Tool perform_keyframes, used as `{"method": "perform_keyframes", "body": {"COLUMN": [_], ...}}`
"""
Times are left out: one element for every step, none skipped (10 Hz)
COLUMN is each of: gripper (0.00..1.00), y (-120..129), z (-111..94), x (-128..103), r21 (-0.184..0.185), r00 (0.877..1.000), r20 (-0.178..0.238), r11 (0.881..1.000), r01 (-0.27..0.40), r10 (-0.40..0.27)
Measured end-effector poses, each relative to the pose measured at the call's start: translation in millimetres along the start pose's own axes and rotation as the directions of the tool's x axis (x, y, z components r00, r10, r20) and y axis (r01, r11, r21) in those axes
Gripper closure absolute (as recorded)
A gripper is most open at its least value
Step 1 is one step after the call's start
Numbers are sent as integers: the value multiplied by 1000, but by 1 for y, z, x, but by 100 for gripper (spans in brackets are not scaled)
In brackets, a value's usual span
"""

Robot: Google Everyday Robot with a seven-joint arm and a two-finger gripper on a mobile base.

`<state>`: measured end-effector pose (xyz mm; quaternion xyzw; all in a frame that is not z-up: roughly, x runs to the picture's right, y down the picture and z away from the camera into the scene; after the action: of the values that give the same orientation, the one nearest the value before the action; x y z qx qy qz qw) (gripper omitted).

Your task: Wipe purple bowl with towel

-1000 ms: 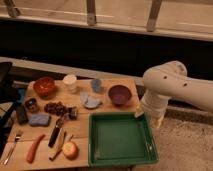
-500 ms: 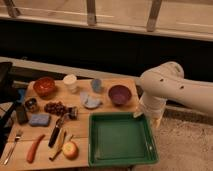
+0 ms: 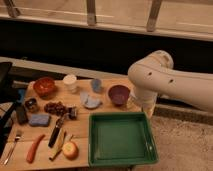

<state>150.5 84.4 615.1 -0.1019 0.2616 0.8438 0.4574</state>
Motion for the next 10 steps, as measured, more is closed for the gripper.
{"method": "perform_keyframes", "body": {"gripper": [35, 35, 35, 35, 35, 35, 35, 35, 35, 35], "y": [11, 23, 33, 42, 51, 60, 74, 82, 82, 81], "z": [-1, -2, -2, -2, -2, 0, 2, 4, 3, 4], "x": [0, 0, 0, 1, 1, 2, 4, 6, 6, 5], "r21": [-11, -24, -34, -44, -53, -61, -74, -80, -82, -80], "r00": [1000, 999, 998, 997, 996, 994, 991, 989, 989, 989], "r20": [4, 7, 7, 7, 6, 2, -5, -11, -12, -12], "r11": [1000, 999, 998, 996, 995, 993, 989, 986, 986, 986], "r01": [16, 38, 56, 72, 89, 105, 132, 148, 145, 144], "r10": [-16, -38, -55, -72, -89, -105, -133, -149, -147, -145]}}
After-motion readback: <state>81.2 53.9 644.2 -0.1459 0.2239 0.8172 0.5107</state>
